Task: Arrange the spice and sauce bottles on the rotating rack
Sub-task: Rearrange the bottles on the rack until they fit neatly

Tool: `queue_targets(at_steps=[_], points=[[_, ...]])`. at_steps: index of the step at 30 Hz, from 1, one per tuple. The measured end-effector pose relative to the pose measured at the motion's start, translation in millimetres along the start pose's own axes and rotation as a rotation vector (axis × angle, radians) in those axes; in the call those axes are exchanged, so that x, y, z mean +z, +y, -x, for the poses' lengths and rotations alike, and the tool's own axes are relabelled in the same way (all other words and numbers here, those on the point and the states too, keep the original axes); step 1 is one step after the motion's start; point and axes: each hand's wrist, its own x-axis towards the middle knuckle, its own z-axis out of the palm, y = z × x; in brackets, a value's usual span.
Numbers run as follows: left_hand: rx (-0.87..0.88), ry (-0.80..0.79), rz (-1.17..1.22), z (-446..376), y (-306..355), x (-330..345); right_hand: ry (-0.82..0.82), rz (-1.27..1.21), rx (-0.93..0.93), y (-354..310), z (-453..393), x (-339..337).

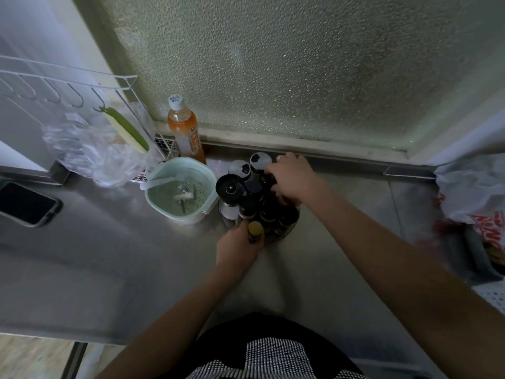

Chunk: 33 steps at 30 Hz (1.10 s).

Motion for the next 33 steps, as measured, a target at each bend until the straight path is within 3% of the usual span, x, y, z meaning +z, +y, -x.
queue_targets(at_steps=[5,12,16,19,22,27,33], points=[[0.012,-0.032,-0.051,-2.8,3.6,-1.7,-0.037,0.195,-0.055,-3.4,-13.9,4.2],[0.021,-0.031,-0.059,-3.9,5.0,-3.5,-0.008,0.151,-0.142,-3.6,-9.8,2.8],[0.045,-0.035,-0.086,-7.6,4.2,-2.7,0.096,0.126,-0.110,0.9,-5.9,4.9],[0.053,-0.040,-0.082,-9.3,3.5,0.8,0.066,0.123,-0.096,2.2,-4.3,7.9],[0.045,-0.043,-0.009,-8.3,1.7,2.0,0.062,0.017,-0.096,3.8,2.3,0.2],[0.058,-0.045,0.042,-9.7,-3.6,-0.8,0.248,-0.233,-0.109,2.6,59.3,2.1],[0.056,-0.140,0.051,-18.7,-5.1,-8.2,0.320,-0.239,-0.003,-18.5,101.7,40.5]])
